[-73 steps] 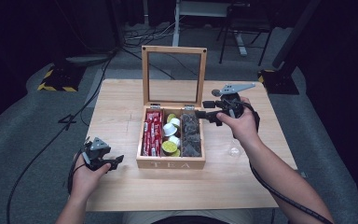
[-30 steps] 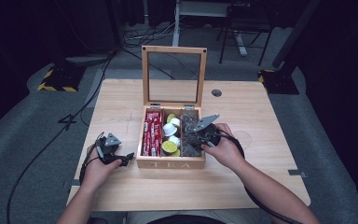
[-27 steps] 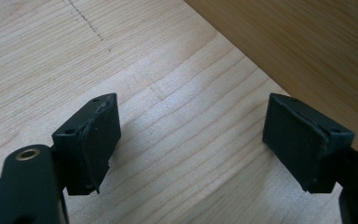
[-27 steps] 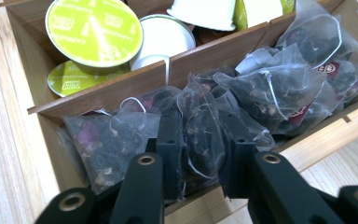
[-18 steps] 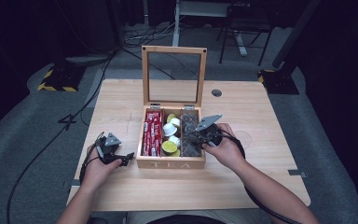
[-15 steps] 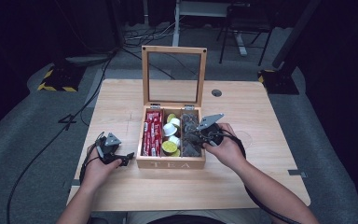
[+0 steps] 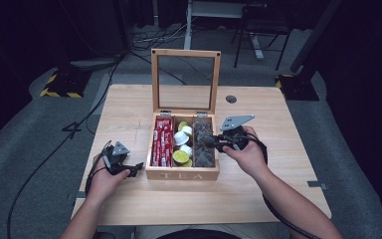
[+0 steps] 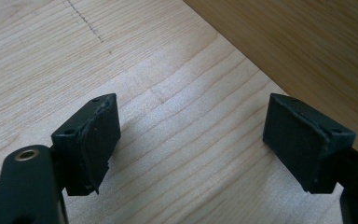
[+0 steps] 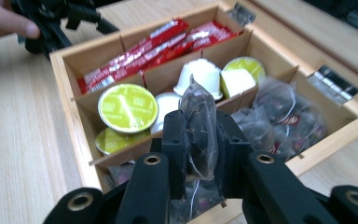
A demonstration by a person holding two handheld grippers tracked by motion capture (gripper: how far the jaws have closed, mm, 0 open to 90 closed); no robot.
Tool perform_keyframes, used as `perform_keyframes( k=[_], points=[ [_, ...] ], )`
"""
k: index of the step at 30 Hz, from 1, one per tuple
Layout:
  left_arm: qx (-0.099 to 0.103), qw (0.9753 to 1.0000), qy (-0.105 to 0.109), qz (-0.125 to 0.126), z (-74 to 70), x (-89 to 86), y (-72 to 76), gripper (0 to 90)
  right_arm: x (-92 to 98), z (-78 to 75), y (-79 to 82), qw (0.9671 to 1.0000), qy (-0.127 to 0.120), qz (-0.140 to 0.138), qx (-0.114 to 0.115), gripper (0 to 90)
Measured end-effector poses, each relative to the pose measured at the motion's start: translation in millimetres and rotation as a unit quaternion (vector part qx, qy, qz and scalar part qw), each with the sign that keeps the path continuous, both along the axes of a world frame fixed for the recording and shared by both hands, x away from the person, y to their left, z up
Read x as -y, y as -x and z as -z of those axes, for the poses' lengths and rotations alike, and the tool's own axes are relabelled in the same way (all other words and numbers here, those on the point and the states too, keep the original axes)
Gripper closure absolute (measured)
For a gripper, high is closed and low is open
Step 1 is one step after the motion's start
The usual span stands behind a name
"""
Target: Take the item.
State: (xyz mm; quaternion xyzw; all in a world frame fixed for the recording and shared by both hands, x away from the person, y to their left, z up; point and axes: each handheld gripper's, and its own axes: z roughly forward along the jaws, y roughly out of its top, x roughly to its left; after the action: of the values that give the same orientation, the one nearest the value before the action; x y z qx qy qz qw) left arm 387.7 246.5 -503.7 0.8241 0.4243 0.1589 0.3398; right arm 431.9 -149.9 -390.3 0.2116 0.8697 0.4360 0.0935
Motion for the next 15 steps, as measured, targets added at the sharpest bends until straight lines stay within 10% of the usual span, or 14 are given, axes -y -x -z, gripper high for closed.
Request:
perform_keyframes(
  k=[15],
  points=[
    [0.000, 1.0000, 0.000, 0.001, 0.0, -0.1, -0.3, 19.1, 33.9, -29.2, 5.1, 0.9986, -0.034, 0.028, 0.027, 77.0]
  ],
)
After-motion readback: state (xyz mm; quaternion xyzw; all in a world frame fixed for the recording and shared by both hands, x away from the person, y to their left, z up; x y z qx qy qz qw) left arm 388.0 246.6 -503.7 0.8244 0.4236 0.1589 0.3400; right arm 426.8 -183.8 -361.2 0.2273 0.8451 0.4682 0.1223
